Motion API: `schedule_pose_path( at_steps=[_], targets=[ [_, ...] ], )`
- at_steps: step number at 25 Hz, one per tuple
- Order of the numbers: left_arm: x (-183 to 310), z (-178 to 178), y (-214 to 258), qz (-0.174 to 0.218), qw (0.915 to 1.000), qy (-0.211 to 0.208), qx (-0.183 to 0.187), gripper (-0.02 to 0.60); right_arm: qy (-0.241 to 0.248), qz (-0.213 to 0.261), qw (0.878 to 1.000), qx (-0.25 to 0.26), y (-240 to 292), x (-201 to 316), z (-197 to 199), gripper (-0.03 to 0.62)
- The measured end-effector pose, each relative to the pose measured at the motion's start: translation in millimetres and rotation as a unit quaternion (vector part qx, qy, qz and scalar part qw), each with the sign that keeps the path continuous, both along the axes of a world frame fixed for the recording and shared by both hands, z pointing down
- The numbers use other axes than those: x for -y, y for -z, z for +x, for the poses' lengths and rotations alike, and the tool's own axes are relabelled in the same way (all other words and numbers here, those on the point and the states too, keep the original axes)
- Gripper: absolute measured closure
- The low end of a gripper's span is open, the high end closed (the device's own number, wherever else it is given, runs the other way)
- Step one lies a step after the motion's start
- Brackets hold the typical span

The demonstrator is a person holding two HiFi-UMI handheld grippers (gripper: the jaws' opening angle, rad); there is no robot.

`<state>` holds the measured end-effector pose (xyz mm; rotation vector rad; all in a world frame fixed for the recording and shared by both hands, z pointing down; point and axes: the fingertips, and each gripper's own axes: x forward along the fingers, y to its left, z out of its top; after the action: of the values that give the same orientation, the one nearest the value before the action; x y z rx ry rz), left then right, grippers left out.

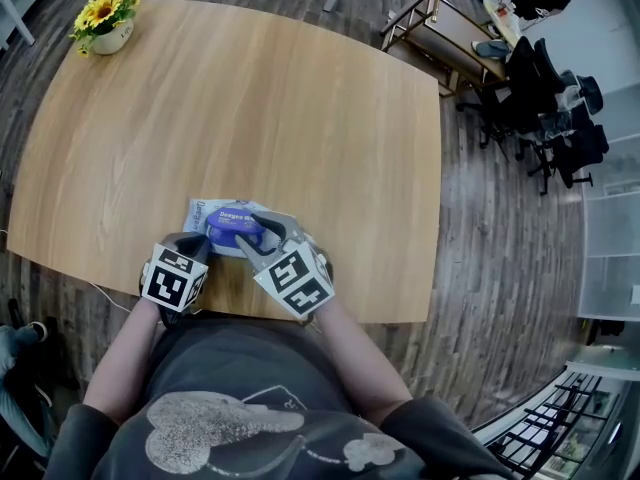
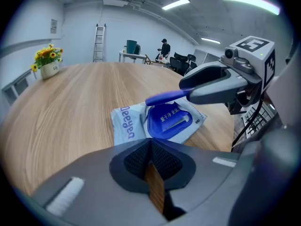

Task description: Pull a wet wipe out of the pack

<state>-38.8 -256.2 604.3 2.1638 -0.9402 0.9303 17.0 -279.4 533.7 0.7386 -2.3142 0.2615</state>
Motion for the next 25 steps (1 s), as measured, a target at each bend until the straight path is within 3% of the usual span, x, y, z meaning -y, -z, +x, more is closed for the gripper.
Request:
schedule_pose_path(
  at_steps=[1, 4, 10, 15, 20, 25],
  targets=[
    [0.1, -0.3, 0.0, 0.0, 1.0, 0.0, 0.0, 0.563, 0.001, 0.016, 1.0, -0.004, 3.1, 1.0, 1.8, 0.479],
    [0.4, 0.6, 1.3, 0.0, 1.0, 0.001, -0.001, 0.563, 0.005, 0.041, 0.999, -0.01, 6.2, 4.6, 5.6, 0.488],
    [-0.5, 0.2, 1.6, 0.001, 1.0, 0.001, -0.001, 0.563, -0.057, 0.087, 0.994, -0.015, 12.4, 41.9, 22.5, 0.488],
    [-1.1, 0.9, 3.3, 0.004, 1.0, 0.005, -0.002, 0.563, -0.091, 0.086, 0.992, -0.021, -1.2, 64.6, 36.8, 0.488],
    [-1.2, -0.7, 7.4, 0.008, 0.9999, 0.011, -0.004, 0.563, -0.123, 0.052, 0.991, -0.023, -27.2, 74.2, 44.1, 0.488],
    [-0.3, -3.8, 16.4, 0.021, 0.9995, 0.024, -0.008, 0.563, -0.129, 0.039, 0.991, -0.024, -34.5, 76.9, 42.8, 0.488]
  ],
)
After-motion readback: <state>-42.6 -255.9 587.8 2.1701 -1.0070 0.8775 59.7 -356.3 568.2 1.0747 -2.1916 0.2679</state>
